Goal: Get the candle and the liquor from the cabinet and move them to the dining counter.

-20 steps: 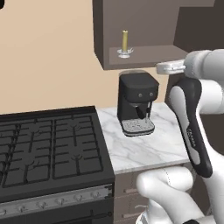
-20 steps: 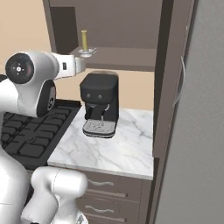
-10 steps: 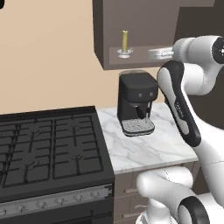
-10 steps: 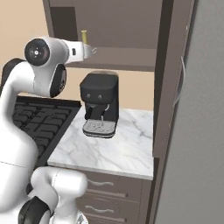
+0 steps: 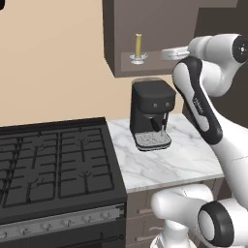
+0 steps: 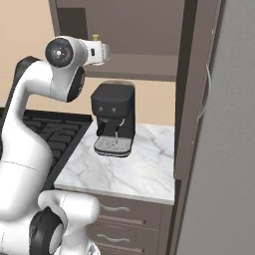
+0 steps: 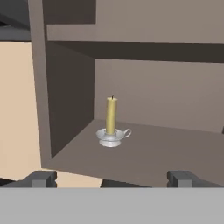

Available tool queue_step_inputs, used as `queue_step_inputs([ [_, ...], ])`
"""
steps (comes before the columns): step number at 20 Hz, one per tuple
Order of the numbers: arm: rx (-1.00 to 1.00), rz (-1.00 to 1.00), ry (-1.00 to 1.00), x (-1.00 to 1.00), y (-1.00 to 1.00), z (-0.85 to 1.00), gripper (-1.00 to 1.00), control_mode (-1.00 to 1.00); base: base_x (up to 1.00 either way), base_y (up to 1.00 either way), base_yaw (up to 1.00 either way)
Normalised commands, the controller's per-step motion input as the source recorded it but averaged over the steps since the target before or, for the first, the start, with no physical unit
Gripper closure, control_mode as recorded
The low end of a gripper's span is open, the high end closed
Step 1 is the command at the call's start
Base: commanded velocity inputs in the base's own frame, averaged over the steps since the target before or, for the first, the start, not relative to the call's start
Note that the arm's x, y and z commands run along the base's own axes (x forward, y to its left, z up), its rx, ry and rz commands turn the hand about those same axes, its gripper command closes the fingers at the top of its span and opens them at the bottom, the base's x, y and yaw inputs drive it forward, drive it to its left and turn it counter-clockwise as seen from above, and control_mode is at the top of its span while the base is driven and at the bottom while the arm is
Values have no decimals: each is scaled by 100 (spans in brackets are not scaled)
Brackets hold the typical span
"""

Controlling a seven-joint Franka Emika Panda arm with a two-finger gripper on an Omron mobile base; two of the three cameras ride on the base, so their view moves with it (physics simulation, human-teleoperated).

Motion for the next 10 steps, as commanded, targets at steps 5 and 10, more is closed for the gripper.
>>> queue_step_inputs([
  [5, 0, 7, -1, 22, 0, 0, -100, -100, 0, 0, 0],
  [10, 0, 2, -1, 14, 0, 0, -100, -100, 0, 0, 0],
])
